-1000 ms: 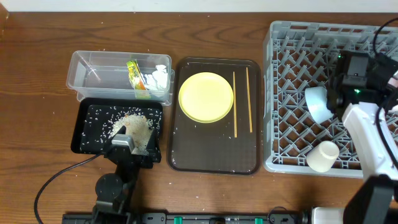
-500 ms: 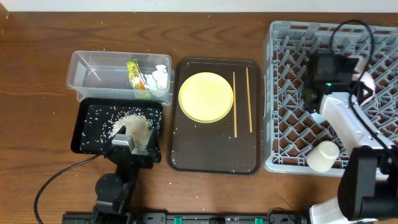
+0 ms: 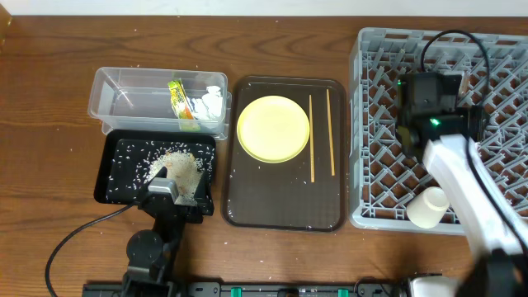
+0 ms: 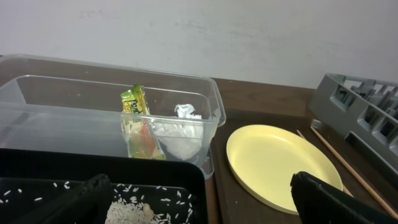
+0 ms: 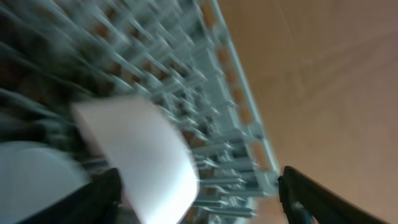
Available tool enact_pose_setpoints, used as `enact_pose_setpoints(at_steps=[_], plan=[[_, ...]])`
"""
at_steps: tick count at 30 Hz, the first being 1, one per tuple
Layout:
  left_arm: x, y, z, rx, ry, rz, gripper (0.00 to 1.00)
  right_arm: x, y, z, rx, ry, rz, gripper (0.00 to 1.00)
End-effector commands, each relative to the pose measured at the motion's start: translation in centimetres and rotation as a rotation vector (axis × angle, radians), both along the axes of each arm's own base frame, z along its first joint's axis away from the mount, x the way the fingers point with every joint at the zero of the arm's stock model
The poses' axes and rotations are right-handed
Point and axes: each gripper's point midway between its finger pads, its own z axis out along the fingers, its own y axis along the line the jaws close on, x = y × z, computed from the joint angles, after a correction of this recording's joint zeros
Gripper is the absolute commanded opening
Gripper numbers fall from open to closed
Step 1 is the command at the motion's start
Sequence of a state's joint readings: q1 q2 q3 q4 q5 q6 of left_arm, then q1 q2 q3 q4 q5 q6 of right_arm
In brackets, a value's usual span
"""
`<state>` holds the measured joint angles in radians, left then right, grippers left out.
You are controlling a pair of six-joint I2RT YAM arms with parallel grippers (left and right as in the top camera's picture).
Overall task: Sort waste into correct bins and load items into the dishwasher rack
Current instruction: 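Place the pink bowl into the dish rack beside the blue bowl, then grasp the yellow plate edge with the right gripper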
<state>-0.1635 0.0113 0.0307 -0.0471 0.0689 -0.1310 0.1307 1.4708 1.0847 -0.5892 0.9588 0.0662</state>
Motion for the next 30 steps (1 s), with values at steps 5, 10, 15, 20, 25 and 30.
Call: enact_pose_setpoints(at_steps=[5, 10, 15, 20, 25, 30], plan=[[0.0, 0.0, -1.5, 0.003, 0.035, -0.003, 0.94, -1.2, 15.4, 2.9, 0.639, -0.112, 0.555, 0.77], [0.0, 0.0, -1.5, 0.003, 0.035, -0.003, 0.94, -5.5, 25.8, -0.6, 0.989, 0.102, 0.71, 0.76], [0.0, 0.0, -1.5, 0.003, 0.035, -0.003, 0.94, -6.5, 31.6, -5.7, 1.033, 0.213, 0.66, 0.69], [0.0, 0.0, -1.5, 0.003, 0.035, -0.003, 0.94, -3.1, 33.1, -10.6, 1.052, 0.116, 0.452, 0.58], [0.0, 0.0, -1.5, 0.003, 0.035, -0.003, 0.94, -3.0, 34.8, -16.4, 1.169, 0.167, 0.26, 0.58], [0.0, 0.0, -1.5, 0.003, 0.035, -0.003, 0.94, -3.6, 34.1, -20.4, 1.157, 0.21, 0.125, 0.59]])
